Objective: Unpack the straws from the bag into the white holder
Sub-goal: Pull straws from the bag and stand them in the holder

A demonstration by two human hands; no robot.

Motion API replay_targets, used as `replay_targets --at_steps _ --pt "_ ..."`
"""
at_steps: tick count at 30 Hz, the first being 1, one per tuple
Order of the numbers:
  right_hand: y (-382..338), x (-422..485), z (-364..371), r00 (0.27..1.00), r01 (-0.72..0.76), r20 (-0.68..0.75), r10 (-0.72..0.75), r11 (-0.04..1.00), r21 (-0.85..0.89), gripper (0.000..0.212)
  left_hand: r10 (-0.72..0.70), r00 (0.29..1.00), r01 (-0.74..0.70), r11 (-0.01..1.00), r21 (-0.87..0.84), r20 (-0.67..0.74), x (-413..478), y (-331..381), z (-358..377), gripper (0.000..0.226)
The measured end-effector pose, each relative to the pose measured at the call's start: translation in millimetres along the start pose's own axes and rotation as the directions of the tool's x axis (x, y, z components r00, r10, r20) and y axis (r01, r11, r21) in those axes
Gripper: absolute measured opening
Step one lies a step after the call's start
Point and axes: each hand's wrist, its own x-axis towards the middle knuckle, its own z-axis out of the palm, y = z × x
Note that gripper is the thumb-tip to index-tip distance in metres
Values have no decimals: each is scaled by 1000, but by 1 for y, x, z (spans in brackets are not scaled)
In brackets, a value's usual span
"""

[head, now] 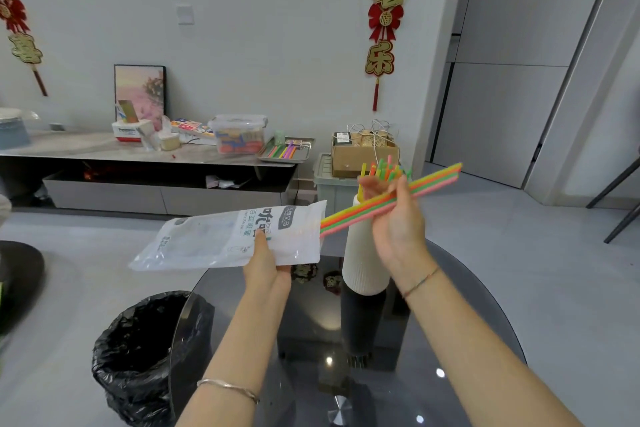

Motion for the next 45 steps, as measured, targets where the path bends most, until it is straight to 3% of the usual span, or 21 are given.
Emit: replay_targets --at_steps 3,11,21,27,30,32,34,36,40,42,45 --pt "-31 28 21 999 32 18 -34 996 86 41 -1 1000 1 1000 -17 12 5 1 0 39" --pt "-80 82 46 991 136 34 -132 972 -190 41 9 1000 -9 1000 -11 29 12 -3 3 31" --pt "-97 111 51 973 224 179 -147 795 -563 39 19 999 -20 999 40 26 17 -2 4 21" --pt "-76 103 39 933 313 358 -28 550 -774 34 11 999 -12 999 35 47 15 -4 5 16" --pt "-65 99 27 914 353 393 103 277 -894 36 11 999 -13 999 38 51 13 -4 5 14" --pt "-59 98 17 908 321 337 251 101 -942 40 11 999 -13 999 36 51 12 -4 5 12" --pt "-55 98 7 886 304 286 364 9 -953 34 8 999 -10 999 35 52 10 -4 5 12" --pt "-57 100 3 891 310 294 346 10 -951 35 9 999 -11 999 35 52 10 -3 5 13" --pt "-67 106 9 907 402 416 67 156 -902 53 7 999 -8 1000 29 53 9 -3 5 12" --pt "-67 108 13 880 469 475 3 155 -870 50 2 999 -4 1000 28 52 9 -3 5 10" --pt "-59 108 14 848 521 526 60 84 -850 46 1 999 -2 1000 23 52 8 -3 4 14"
